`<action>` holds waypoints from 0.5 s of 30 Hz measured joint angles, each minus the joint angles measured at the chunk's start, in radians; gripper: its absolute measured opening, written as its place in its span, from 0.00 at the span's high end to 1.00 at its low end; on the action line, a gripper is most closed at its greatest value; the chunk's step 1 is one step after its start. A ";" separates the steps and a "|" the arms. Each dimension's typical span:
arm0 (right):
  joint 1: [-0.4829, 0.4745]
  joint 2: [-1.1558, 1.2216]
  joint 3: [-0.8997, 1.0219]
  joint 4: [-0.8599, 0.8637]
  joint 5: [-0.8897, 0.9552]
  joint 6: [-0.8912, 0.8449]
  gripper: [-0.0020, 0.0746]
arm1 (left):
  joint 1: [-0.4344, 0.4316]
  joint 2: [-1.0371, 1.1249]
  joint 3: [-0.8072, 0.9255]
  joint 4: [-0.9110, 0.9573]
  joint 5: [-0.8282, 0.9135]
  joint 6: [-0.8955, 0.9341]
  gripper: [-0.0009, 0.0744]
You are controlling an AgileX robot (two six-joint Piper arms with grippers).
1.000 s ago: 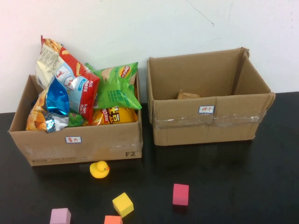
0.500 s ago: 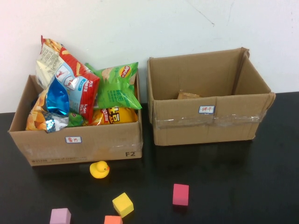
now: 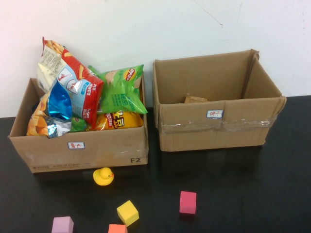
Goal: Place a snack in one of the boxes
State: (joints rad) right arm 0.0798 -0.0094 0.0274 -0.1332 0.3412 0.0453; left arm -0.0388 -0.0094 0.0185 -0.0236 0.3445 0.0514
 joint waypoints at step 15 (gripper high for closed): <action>0.000 0.000 0.000 0.006 0.000 0.000 0.98 | 0.000 0.000 0.000 0.000 0.000 0.000 0.99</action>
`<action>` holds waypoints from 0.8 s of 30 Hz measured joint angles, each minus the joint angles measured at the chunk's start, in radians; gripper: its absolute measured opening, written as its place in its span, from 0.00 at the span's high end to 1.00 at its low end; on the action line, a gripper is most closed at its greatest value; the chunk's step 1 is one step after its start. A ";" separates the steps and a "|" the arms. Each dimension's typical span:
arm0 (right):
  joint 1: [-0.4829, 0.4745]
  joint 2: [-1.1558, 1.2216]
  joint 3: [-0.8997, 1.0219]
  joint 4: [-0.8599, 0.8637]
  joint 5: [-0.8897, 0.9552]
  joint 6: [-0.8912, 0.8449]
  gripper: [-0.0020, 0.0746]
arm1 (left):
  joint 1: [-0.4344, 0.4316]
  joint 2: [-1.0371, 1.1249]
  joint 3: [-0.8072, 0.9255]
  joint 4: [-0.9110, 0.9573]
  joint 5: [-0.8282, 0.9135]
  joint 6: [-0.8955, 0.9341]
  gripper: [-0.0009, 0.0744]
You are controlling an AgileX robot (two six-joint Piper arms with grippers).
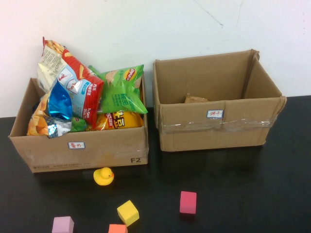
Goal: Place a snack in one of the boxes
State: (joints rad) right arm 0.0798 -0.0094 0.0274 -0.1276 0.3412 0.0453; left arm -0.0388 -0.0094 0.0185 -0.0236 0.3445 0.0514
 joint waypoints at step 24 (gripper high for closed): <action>0.000 0.000 0.000 0.001 0.000 -0.009 0.98 | 0.006 0.000 0.000 0.000 0.000 0.000 0.99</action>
